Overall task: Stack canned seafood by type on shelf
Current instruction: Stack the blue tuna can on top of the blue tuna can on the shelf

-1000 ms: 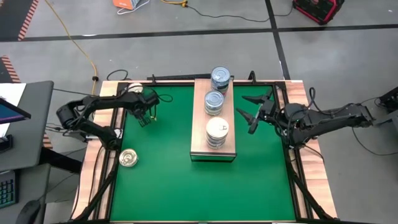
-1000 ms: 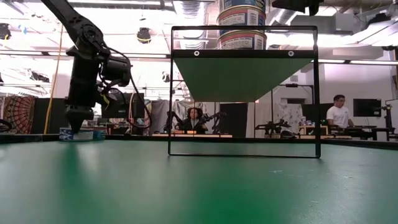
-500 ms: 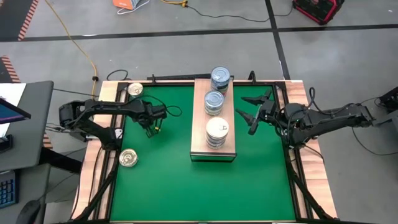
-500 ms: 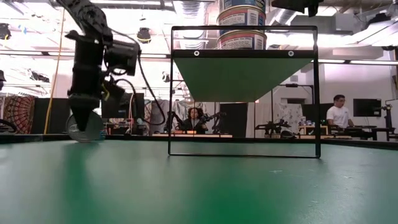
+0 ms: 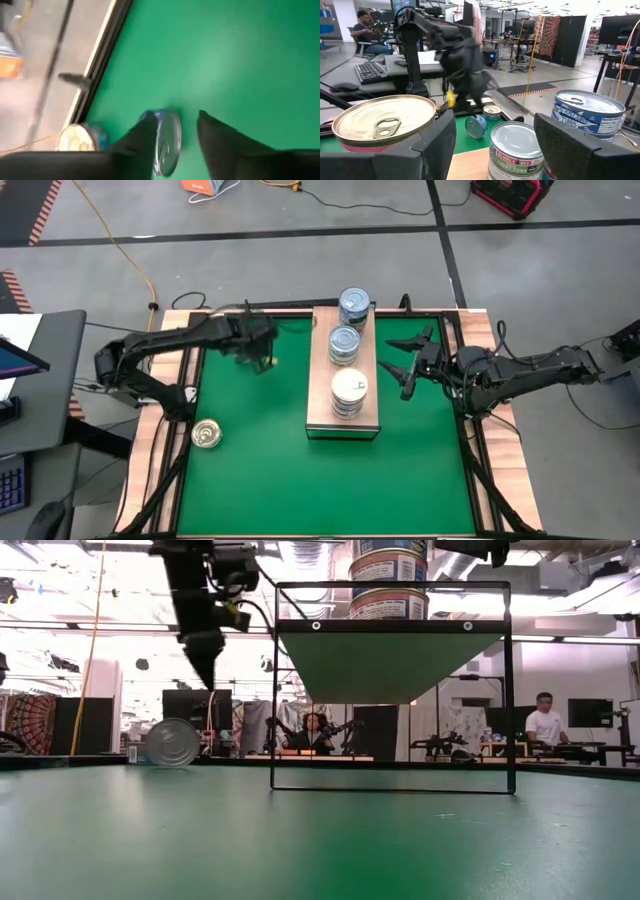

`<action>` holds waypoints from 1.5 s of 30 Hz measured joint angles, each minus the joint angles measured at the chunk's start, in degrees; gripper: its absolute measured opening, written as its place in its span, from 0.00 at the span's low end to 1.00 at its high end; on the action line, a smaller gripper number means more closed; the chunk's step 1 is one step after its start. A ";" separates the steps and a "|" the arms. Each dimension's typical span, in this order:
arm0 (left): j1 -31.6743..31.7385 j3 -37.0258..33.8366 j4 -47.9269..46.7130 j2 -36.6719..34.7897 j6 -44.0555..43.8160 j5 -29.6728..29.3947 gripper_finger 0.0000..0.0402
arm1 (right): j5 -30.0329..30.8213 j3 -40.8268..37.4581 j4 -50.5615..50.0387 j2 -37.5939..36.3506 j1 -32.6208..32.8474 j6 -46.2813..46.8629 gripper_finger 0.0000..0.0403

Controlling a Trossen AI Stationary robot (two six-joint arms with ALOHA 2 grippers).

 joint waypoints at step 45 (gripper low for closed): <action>16.75 13.51 -3.79 11.85 9.91 24.97 0.33 | 0.04 -0.04 -4.41 -1.98 -0.15 -0.06 0.74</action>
